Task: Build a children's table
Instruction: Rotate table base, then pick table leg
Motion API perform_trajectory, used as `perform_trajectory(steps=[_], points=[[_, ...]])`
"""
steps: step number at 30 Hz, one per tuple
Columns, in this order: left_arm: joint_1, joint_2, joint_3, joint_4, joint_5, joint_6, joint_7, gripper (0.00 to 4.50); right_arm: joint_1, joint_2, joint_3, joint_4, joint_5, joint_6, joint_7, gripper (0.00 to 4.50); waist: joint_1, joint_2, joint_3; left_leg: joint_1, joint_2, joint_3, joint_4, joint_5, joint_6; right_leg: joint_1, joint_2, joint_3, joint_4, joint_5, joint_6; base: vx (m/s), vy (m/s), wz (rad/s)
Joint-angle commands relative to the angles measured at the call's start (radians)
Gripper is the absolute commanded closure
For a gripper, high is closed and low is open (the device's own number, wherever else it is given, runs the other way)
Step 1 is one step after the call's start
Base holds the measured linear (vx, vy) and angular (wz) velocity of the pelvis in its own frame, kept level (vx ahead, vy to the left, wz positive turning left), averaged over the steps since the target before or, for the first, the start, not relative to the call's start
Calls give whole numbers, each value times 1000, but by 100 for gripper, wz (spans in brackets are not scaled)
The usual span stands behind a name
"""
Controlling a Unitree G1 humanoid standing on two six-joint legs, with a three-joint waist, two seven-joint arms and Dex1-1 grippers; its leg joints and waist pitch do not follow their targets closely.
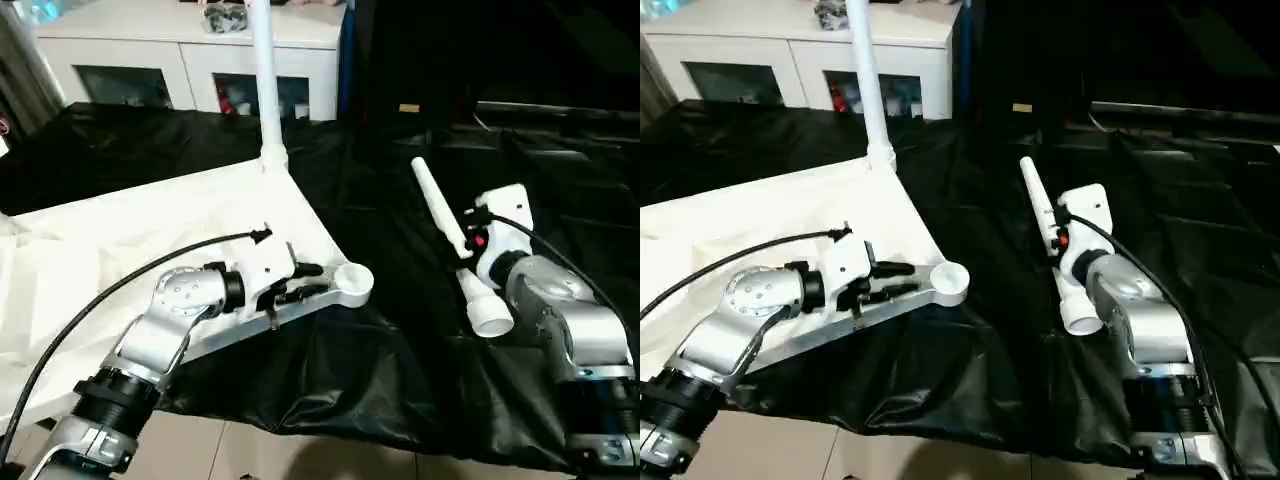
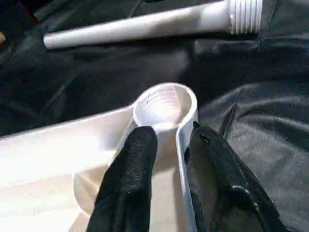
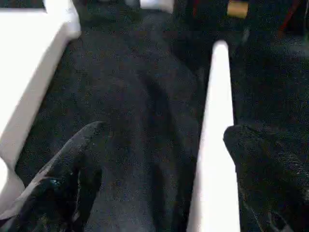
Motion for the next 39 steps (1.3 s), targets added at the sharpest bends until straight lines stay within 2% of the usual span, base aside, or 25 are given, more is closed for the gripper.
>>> perform_trajectory(steps=[1, 2, 4, 5, 6, 7, 8, 10, 11, 14, 16, 19, 21, 22, 26, 27, 30, 32, 34, 36, 39], points=[[7, 17, 8, -63, -29, 99, -15, 269, -22, -16, -4, 20, -9, 50, -3, 0, 1, 3, -66, 8, 30, 0, -66, -129, -25, 56, -58, 31, -63, -43, -227, 0, 0, 0], [8, 18, 8, -68, -31, 108, -16, 259, -23, -17, -4, 21, -8, 51, -2, 0, 1, 3, -67, 9, 31, 0, -66, -132, -28, 57, -59, 31, -61, -42, -228, 0, 0, 0], [26, 73, -17, -142, -24, 250, -46, 234, -54, -36, -9, 55, -4, 74, 11, 0, 1, 2, -66, 9, 29, -1, -67, -135, -27, 56, -59, 31, -62, -56, -229, 0, 0, 0], [26, 73, -17, -142, -24, 250, -46, 234, -54, -36, -9, 55, -4, 74, 11, 0, -2, -3, -67, 7, 30, -2, -68, -131, -28, 59, -60, 30, -59, -55, -228, 0, 0, 0], [32, 101, -33, -149, 23, 272, -47, 226, -69, -47, -8, 74, -6, 77, 22, 0, -4, -4, -62, 7, 28, 1, -67, -140, -23, 55, -57, 31, -67, -91, -221, 0, 0, 0], [31, 109, -39, -145, 44, 271, -44, 219, -72, -50, -6, 79, -7, 76, 25, 0, -3, -3, -63, 8, 28, -1, -67, -140, -20, 56, -57, 31, -67, -100, -219, 0, 0, 0], [29, 117, -48, -135, 71, 271, -40, 201, -74, -53, -5, 84, -9, 75, 29, 0, -3, -6, -62, 7, 27, 1, -67, -135, -17, 54, -57, 31, -69, -111, -211, 0, 0, 0], [25, 126, -59, -115, 89, 287, -42, 201, -80, -57, 0, 91, -9, 80, 33, 0, 0, -4, -63, 7, 29, 0, -68, -129, -15, 53, -58, 32, -69, -120, -204, 0, 0, 0], [21, 128, -65, -104, 93, 307, -37, 201, -84, -59, 1, 95, -8, 82, 34, 0, 1, -2, -64, 9, 30, 1, -67, -130, -16, 51, -58, 31, -68, -116, -206, 0, 0, 0], [11, 120, -71, -91, 74, 356, -27, 201, -89, -63, 7, 105, -12, 83, 38, 0, 2, -2, -66, 7, 28, 2, -66, -112, -17, 53, -57, 31, -63, -69, -219, 0, 0, 0], [0, 111, -78, -72, 69, 356, -26, 227, -90, -69, 20, 108, -24, 98, 36, 0, 3, -3, -65, 6, 27, 2, -66, -114, -15, 53, -57, 30, -65, -71, -225, 0, 0, 0], [-25, 86, -88, -12, 99, 304, -9, 239, -83, -74, 29, 104, -20, 103, 45, 0, 5, -1, -66, 6, 26, 1, -65, -115, -14, 55, -57, 31, -67, -74, -221, 0, 0, 0], [-32, 83, -93, 2, 108, 288, -19, 262, -80, -76, 30, 99, -19, 112, 48, 0, 5, -4, -66, 4, 27, 0, -66, -117, -14, 57, -59, 30, -68, -76, -218, 0, 0, 0], [-39, 80, -94, 15, 111, 283, -26, 278, -79, -77, 31, 96, -19, 120, 50, 0, 5, 0, -67, 4, 27, 0, -65, -111, -12, 57, -59, 31, -66, -68, -218, 0, 0, 0], [-80, 64, -102, 80, 111, 249, -38, 290, -74, -83, 32, 96, -12, 135, 66, 0, 4, -2, -67, 6, 27, 0, -65, -119, -15, 57, -59, 31, -68, -74, -220, 0, 0, 0], [-102, 62, -114, 123, 116, 221, -51, 312, -73, -83, 34, 99, -7, 148, 79, 0, 3, -3, -66, 4, 25, 0, -65, -119, -14, 58, -58, 31, -69, -74, -221, 0, 0, 0], [-122, 57, -122, 168, 119, 181, -67, 334, -73, -83, 36, 105, -5, 150, 84, 0, 4, -4, -67, 5, 26, 0, -65, -118, -13, 58, -60, 31, -69, -73, -221, 0, 0, 0], [-142, 51, -136, 215, 129, 87, -99, 346, -76, -83, 38, 114, -7, 148, 84, 0, 6, -4, -66, 5, 26, 0, -65, -120, -13, 57, -61, 31, -71, -80, -221, 0, 0, 0], [-147, 49, -140, 228, 128, 47, -112, 365, -77, -82, 38, 115, -6, 150, 84, 0, 6, -3, -68, 4, 29, -1, -66, -114, -18, 58, -62, 31, -67, -61, -224, 0, 0, 0], [-161, 48, -159, 271, 137, -63, -150, 381, -78, -83, 40, 116, -7, 154, 89, 0, 6, -3, -68, 6, 30, 0, -66, -117, -17, 58, -62, 31, -67, -56, -224, 0, 0, 0], [-175, 38, -162, 307, 126, -151, -188, 414, -77, -84, 40, 113, -9, 158, 93, 0, 6, -1, -69, 6, 31, 0, -66, -115, -19, 59, -63, 32, -65, -38, -227, 0, 0, 0]])
